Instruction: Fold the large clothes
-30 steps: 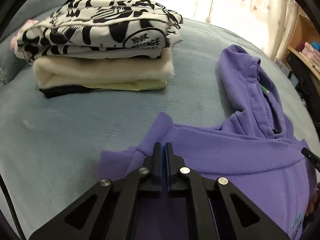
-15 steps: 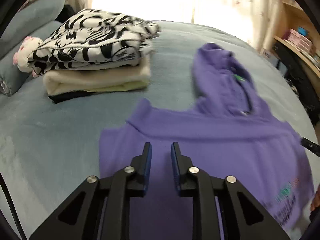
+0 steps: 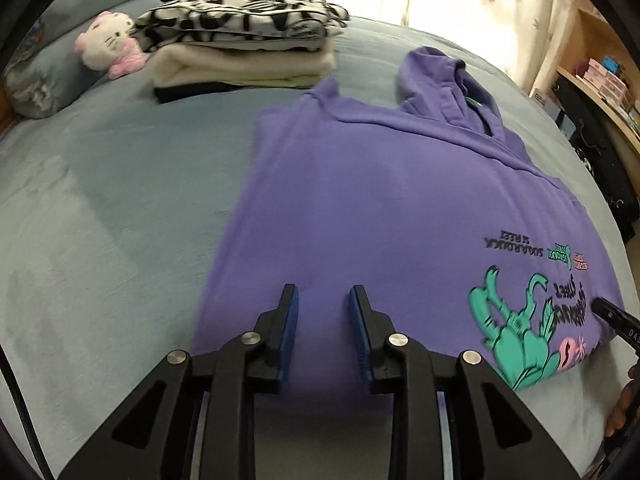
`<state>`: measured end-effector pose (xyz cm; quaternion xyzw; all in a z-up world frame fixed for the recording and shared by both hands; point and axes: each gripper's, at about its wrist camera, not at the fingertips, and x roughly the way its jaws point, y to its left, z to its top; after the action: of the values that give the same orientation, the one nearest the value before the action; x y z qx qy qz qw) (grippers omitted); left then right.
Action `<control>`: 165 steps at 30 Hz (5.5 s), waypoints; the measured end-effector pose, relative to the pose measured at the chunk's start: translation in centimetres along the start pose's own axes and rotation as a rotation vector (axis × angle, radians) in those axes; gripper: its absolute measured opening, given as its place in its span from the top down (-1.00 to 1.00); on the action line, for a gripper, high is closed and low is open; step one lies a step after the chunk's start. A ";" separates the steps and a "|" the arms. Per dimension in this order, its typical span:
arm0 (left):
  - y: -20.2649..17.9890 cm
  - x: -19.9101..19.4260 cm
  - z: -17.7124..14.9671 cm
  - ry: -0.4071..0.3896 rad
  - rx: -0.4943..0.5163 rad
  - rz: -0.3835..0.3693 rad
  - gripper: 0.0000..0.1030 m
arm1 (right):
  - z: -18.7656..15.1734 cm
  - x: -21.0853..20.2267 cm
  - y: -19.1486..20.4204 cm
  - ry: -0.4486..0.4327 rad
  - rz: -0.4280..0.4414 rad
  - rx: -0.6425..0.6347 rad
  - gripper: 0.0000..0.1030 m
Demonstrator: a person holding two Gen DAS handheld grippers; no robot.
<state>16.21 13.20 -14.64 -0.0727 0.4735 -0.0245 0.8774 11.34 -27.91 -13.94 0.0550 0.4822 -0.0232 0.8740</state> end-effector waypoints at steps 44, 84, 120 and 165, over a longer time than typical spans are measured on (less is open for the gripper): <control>-9.7 -14.5 12.1 -0.183 0.316 0.030 0.02 | 9.7 -11.9 2.7 -0.079 0.105 -0.080 0.54; -16.2 24.9 33.2 0.114 0.310 -0.067 0.93 | 36.0 21.2 5.8 0.060 0.169 -0.055 0.90; -5.6 -3.8 3.8 0.124 0.410 -0.080 0.93 | 4.5 -5.6 1.1 0.032 0.182 -0.243 0.75; -11.0 1.3 3.2 0.216 0.019 -0.335 0.82 | 2.6 0.8 5.1 0.117 0.544 0.272 0.75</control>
<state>19.90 2.53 -12.33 -0.1390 0.5460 -0.1825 0.8058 14.45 -23.18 -12.85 0.2999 0.4919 0.1507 0.8034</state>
